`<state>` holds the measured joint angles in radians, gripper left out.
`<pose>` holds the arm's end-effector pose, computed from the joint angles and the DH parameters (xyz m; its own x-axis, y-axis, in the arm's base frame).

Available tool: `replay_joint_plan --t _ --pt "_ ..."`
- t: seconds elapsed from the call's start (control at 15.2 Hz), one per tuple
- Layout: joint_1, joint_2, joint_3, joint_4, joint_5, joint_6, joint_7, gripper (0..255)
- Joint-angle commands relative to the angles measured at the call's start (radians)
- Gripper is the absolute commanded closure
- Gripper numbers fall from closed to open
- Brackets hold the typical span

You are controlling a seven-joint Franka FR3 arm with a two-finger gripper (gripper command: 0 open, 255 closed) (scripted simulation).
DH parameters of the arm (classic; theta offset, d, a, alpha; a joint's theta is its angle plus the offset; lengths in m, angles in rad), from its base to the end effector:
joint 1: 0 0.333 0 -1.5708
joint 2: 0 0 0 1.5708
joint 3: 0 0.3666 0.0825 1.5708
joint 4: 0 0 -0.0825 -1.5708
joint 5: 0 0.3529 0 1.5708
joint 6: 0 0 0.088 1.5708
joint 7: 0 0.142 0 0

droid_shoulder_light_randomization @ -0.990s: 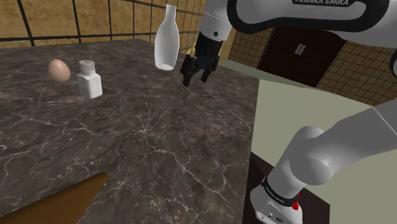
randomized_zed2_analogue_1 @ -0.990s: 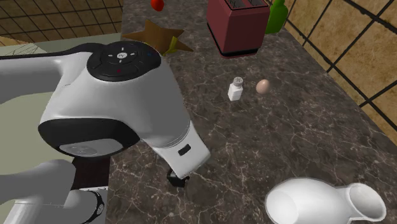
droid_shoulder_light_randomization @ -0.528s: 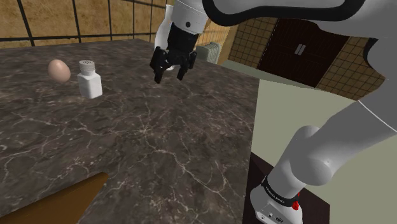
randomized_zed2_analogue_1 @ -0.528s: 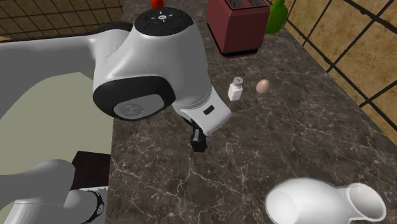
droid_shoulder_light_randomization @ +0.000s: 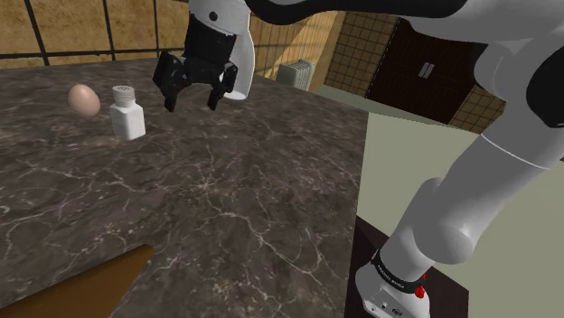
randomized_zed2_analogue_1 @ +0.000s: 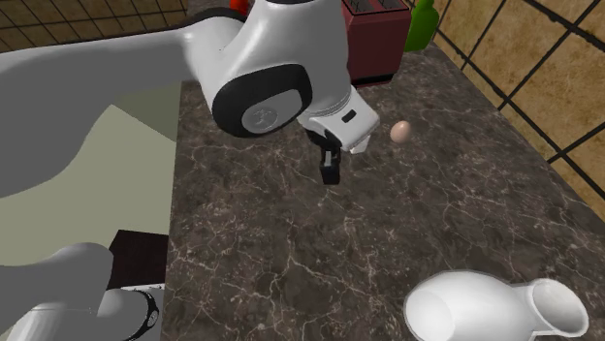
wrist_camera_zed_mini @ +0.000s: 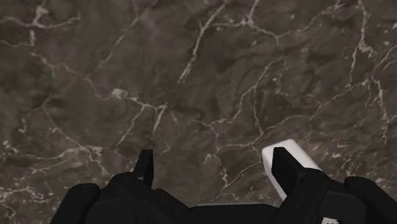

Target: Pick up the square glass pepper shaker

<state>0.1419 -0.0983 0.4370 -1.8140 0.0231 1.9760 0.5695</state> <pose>0.4378 0.3017 0.6169 0.9756 -0.0070 0.2194 0.0195 -0.9928 -0.1183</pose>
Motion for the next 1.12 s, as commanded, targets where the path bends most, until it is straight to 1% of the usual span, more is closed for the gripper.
replay_joint_plan --t 0.0,0.4,0.86,0.99,1.06 --pt "0.013 0.067 0.024 0.080 -0.029 -0.001 0.040 0" --pt "0.080 0.261 0.071 0.317 -0.133 -0.020 0.145 0" --pt "0.073 0.248 0.067 0.207 -0.127 0.079 0.145 0" --pt "0.073 0.247 0.067 0.199 -0.127 0.087 0.145 0" --pt "0.073 0.248 0.067 0.200 -0.128 0.087 0.145 255"
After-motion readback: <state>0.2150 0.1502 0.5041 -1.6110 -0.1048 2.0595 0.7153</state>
